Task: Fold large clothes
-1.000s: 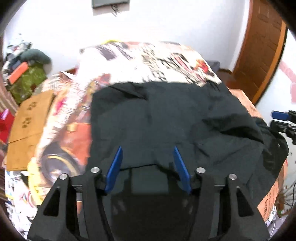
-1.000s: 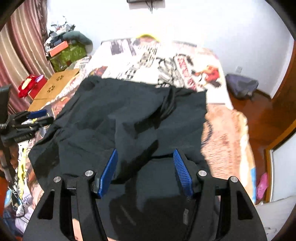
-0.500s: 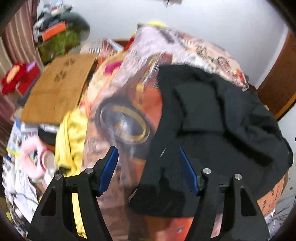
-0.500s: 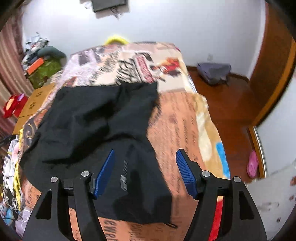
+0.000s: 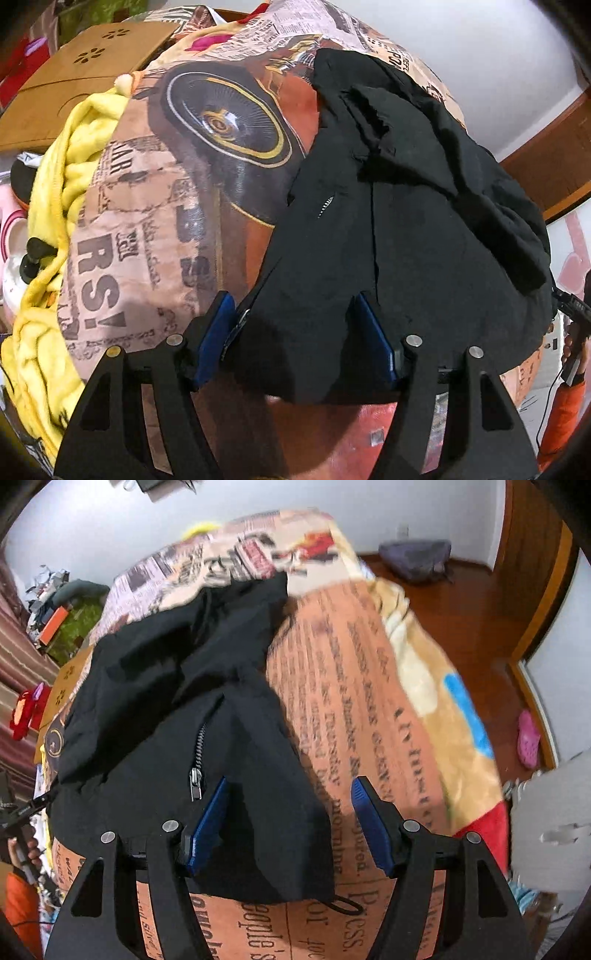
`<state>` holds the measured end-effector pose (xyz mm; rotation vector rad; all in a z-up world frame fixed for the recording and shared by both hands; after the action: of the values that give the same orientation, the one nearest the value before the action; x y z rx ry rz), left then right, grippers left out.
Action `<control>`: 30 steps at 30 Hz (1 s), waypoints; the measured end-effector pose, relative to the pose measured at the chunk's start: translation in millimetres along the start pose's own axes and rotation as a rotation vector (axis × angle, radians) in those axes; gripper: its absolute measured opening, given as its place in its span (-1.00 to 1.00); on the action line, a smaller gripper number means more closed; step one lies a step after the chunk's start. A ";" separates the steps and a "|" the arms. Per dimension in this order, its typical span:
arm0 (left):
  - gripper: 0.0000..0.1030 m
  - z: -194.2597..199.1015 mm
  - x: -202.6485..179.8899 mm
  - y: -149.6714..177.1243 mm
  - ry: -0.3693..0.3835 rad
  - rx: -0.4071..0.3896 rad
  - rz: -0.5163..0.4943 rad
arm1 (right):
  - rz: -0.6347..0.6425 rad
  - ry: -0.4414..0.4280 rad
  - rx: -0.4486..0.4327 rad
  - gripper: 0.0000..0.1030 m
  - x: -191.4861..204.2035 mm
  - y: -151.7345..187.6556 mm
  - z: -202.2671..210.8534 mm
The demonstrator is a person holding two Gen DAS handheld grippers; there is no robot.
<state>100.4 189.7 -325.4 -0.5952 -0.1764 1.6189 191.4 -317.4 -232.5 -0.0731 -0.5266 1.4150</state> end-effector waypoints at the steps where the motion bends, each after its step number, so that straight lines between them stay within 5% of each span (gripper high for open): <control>1: 0.42 -1.3 -2.7 -0.1 0.003 -0.002 -0.007 | -0.004 -0.005 -0.006 0.26 0.0 0.0 -1.2; 5: 0.36 -3.4 -20.2 3.8 0.038 0.021 -0.053 | -0.004 -0.032 -0.005 0.27 2.9 2.8 1.3; 9: -0.27 8.1 -32.0 0.7 0.070 0.007 -0.075 | 0.028 -0.107 0.028 -0.17 13.1 10.3 14.9; 13: -0.31 31.0 -37.5 -4.8 0.091 -0.065 -0.073 | 0.048 -0.154 0.002 -0.34 23.8 12.2 27.4; 21: -0.28 3.3 -27.2 13.0 0.085 0.023 0.001 | -0.053 -0.214 0.099 -0.34 5.6 20.6 4.3; 25: -0.56 19.5 -43.4 -3.6 0.031 -0.012 -0.086 | -0.023 -0.172 0.072 -0.79 12.1 17.3 16.0; 30: -0.61 64.0 -79.0 -51.8 0.117 -0.120 -0.116 | 0.038 -0.226 0.030 -0.84 50.3 -1.7 36.9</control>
<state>117.7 136.1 -226.2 -0.7565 -0.2189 1.4649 181.7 -279.4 -184.0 0.1028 -0.6929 1.4766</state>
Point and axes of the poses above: each gripper's, at about its wrist camera, not at the fingertips, and z roughly against the way its jaws point, x to its left, y to its underside, the point moved 9 cm from there along -z, roughly the way its jaws point, and after that the axes turned 13 degrees about -z, right-handed, at the moved point
